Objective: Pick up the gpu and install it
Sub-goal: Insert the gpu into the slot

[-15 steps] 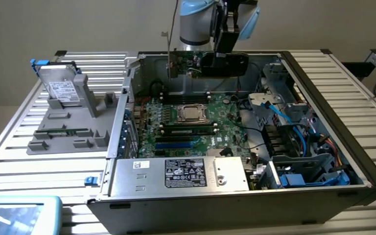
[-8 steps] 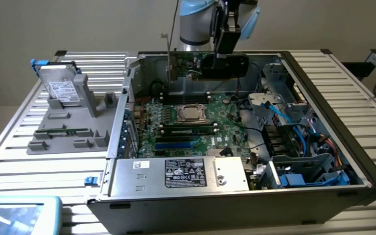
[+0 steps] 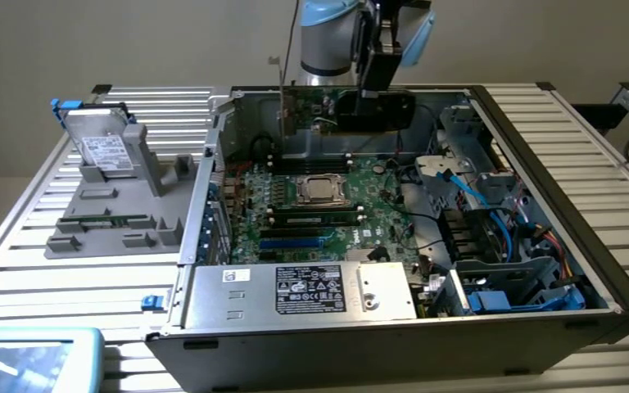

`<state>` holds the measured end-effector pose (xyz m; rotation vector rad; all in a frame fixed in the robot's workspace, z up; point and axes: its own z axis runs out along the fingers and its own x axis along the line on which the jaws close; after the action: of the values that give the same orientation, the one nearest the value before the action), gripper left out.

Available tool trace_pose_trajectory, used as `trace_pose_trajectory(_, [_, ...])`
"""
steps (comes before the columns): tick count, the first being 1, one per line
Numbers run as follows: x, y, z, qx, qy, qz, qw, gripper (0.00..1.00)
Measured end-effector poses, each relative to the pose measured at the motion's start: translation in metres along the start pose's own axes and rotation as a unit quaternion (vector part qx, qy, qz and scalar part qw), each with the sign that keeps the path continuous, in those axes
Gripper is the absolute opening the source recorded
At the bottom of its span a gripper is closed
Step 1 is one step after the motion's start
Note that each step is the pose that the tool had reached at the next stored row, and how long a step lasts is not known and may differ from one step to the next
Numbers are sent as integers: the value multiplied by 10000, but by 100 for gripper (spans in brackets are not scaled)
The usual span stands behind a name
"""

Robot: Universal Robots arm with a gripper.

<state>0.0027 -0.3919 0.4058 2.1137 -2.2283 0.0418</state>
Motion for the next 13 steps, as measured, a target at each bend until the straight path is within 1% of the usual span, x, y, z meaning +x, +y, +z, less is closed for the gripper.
trace_pose_trajectory(1, [3, 13, 6, 5, 0, 0, 10000, 28])
trace_pose_trajectory(2, [7, 30, 11, 17, 0, 0, 10000, 28])
trace_pose_trajectory(9, [74, 183, 75, 129, -7, 7, 9999, 28])
trace_pose_trajectory(10, [85, 209, 88, 138, -9, 8, 9999, 28])
trace_pose_trajectory(13, [117, 275, 120, 139, -12, 8, 9999, 28])
